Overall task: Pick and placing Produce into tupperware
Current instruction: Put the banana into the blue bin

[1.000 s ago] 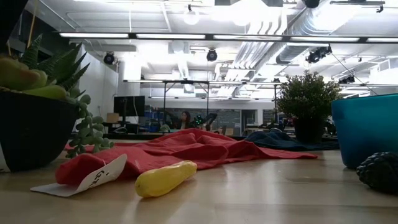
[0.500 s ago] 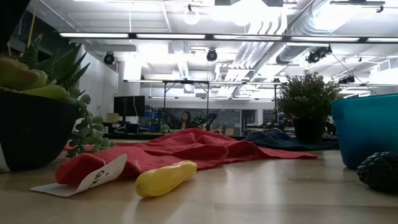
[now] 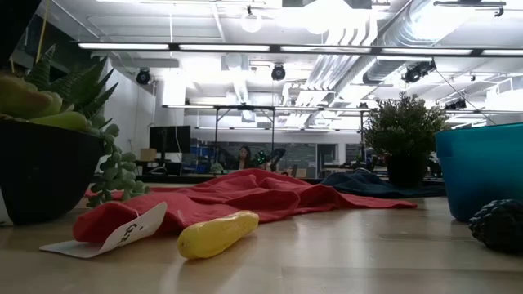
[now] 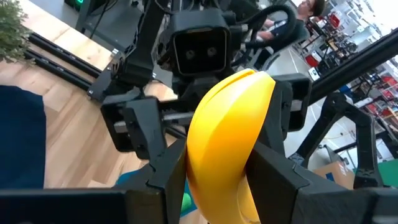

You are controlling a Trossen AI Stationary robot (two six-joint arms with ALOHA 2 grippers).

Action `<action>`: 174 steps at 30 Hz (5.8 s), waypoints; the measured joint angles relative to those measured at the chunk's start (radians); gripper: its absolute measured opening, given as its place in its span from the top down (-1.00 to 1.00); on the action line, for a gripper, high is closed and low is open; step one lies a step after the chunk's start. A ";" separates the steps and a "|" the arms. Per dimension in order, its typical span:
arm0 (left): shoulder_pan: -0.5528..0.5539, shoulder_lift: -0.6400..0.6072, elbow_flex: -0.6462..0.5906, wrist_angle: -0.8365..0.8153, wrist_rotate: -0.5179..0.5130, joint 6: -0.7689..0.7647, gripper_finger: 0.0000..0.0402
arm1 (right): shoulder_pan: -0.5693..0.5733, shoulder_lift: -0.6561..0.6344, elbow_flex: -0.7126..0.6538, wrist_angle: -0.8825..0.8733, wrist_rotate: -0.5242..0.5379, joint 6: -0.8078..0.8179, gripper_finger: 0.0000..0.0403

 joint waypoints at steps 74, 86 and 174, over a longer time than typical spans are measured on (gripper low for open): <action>0.030 -0.143 0.000 -0.174 -0.067 0.110 -0.27 | -0.003 -0.023 0.000 -0.090 -0.031 0.010 0.27; -0.059 -0.346 0.000 -0.538 -0.366 0.083 -0.07 | 0.000 -0.301 0.000 -0.540 -0.029 0.109 0.27; -0.586 -1.258 -1.482 -0.115 -0.718 -0.323 0.17 | 0.214 0.534 0.525 -1.848 -0.452 1.261 0.29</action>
